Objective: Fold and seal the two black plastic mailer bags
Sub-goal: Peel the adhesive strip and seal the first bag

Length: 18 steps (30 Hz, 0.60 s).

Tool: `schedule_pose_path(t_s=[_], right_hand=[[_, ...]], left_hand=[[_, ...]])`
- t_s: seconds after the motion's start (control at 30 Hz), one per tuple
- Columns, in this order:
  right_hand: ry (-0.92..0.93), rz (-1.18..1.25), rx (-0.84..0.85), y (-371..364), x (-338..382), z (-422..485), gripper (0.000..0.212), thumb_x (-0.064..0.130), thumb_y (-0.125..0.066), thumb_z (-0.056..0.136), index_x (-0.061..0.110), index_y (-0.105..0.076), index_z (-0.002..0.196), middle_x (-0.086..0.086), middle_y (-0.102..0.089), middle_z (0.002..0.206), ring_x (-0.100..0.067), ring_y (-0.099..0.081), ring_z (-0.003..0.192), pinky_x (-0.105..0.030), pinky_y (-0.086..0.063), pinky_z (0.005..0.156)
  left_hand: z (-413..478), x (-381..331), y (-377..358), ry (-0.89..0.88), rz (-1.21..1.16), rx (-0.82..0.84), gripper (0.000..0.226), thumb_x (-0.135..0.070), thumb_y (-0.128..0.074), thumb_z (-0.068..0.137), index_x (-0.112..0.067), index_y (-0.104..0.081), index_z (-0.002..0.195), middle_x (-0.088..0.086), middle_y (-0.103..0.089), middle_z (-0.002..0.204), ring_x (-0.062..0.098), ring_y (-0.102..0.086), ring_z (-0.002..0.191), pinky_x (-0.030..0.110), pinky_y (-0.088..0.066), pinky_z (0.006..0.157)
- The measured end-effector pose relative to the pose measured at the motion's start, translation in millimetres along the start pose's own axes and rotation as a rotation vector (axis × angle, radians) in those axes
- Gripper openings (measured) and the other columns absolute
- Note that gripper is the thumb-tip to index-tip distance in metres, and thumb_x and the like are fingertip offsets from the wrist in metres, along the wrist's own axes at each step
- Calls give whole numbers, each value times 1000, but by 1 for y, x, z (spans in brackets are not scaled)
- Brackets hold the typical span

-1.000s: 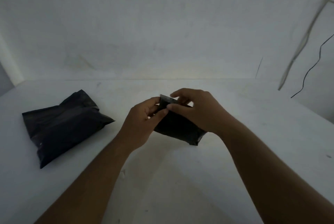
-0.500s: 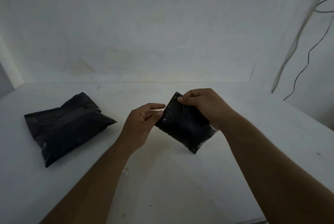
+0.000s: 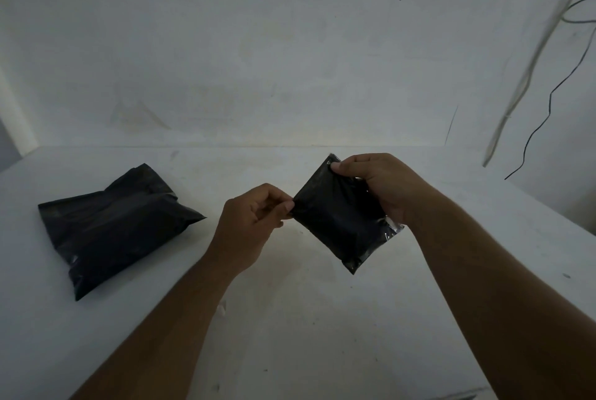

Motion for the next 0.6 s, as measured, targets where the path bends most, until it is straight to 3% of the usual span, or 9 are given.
schedule_pose_path(t_s=[0.1,0.2,0.3,0.43,0.5,0.6], right_hand=[[-13,4,7,3,-5,1,33,31,-76,83,1,-72,96,-12,-68,86,-26,-61,76,-40,-53,71],[9,14,0,3,-8,3,25,27,-76,84,3,-74,90,-11,-70,87,-26,-62,83,-47,-56,84],[70,-51,-29,1,-6,5,15,26,-76,84,14,-75,77,-6,-71,77,-21,-64,74,-35,-55,69],[60,-96,-66,-2,-7,4,24,30,-73,85,6,-73,85,-11,-72,76,-23,-66,64,-34,-55,65],[63,-76,-86,-2,-10,4,25,31,-72,86,5,-73,86,-10,-71,76,-21,-65,65,-34,-55,66],[99,-21,-101,-1,-16,6,18,25,-73,87,9,-73,80,-4,-66,75,-18,-60,73,-32,-49,68]], left_hand=[[0,2,-5,37,32,24,12,-14,-56,100,-15,-64,92,0,-75,87,13,-74,86,33,-61,69],[1,5,-6,94,-46,4,15,-14,-51,102,-11,-61,92,-2,-74,85,16,-74,86,38,-62,65],[1,4,-8,159,-138,-19,17,-15,-53,101,-3,-61,92,4,-74,82,22,-75,81,42,-62,67],[-1,8,-9,237,-245,-92,18,-16,-71,90,-1,-60,84,13,-72,75,26,-73,70,37,-60,67],[0,10,-7,244,-269,-119,15,-9,-73,87,-3,-62,95,14,-71,73,25,-70,70,36,-61,70],[2,13,-2,256,-250,-106,28,-7,-70,90,-14,-61,115,13,-70,75,20,-69,76,32,-60,73]])
Point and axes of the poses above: each hand's wrist, its own z-axis towards the middle knuckle, its own y-axis out of the back of the hand, x = y × z, the point moved 7 cm from there along z, towards the middle knuckle
